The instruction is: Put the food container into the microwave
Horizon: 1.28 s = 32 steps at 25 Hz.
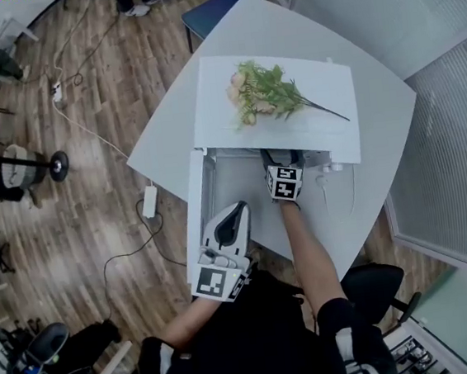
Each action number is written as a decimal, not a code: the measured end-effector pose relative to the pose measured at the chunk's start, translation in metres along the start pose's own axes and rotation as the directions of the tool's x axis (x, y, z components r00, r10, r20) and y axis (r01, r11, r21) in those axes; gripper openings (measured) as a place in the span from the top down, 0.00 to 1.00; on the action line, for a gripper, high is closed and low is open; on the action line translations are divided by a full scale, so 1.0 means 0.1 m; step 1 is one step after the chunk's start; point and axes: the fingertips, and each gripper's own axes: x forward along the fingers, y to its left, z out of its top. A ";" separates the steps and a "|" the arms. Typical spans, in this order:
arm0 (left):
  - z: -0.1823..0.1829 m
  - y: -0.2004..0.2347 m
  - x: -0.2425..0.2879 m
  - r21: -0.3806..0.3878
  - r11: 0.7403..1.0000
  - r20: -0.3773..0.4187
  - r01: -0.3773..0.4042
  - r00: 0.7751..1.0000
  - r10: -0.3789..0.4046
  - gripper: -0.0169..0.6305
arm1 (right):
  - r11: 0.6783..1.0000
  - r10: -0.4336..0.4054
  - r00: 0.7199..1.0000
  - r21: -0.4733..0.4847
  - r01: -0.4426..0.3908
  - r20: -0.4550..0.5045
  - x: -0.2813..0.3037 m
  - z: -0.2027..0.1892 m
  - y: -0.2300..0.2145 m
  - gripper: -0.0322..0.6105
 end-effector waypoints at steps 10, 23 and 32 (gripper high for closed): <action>0.02 -0.07 -0.09 -0.010 1.000 0.003 0.024 1.000 -0.024 0.94 | 1.000 -0.012 0.991 -0.021 0.010 -0.136 0.18 -0.23 0.02 0.28; 0.30 -0.73 -0.98 0.089 0.994 0.099 0.067 0.992 -0.076 0.94 | 1.000 0.020 0.992 -0.011 -0.019 0.126 -2.58 0.18 0.41 0.75; 0.27 -1.06 -1.82 0.100 0.994 0.111 0.043 0.992 -0.054 0.94 | 0.989 0.125 0.945 0.042 -0.145 0.303 -4.38 0.27 0.72 0.91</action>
